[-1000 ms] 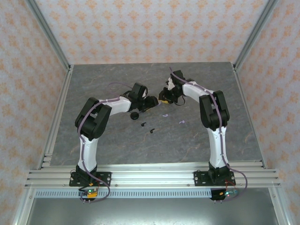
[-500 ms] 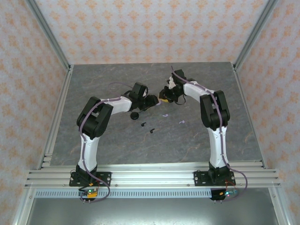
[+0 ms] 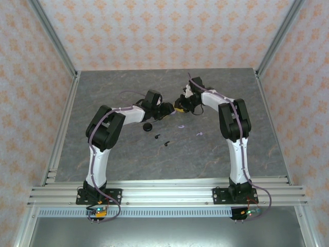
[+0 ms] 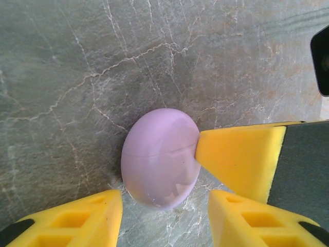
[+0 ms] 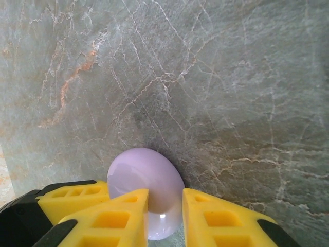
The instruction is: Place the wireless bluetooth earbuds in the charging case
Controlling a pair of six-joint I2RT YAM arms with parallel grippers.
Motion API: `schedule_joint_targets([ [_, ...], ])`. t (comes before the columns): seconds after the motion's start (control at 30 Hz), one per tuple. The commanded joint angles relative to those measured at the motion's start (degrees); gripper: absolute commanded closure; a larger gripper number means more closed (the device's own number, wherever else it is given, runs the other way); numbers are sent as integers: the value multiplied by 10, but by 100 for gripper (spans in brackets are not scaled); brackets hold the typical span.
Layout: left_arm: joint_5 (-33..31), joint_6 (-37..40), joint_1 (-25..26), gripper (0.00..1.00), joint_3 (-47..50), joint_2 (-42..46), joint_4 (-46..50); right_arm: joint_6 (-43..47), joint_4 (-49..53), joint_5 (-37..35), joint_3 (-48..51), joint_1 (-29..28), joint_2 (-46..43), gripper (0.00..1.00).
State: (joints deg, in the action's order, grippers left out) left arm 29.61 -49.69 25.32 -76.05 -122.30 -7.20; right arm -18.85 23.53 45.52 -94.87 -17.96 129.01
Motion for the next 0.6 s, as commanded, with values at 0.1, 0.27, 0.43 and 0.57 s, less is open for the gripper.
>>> schedule_joint_targets([
  [0.1, -20, -14, -5, 60, -2, -43, -33, -4, 5, -2, 22, -3, -1, 78],
  [0.27, -25, -26, -16, 59, 9, -45, -60, -1, 10, -4, 21, -3, -1, 78],
  [0.43, -8, -24, -25, 59, 12, -47, -67, 3, 17, 2, 15, -3, -3, 76],
  [0.57, -13, -10, -29, 52, 19, -36, -47, 2, 19, 3, 11, -2, -12, 71],
])
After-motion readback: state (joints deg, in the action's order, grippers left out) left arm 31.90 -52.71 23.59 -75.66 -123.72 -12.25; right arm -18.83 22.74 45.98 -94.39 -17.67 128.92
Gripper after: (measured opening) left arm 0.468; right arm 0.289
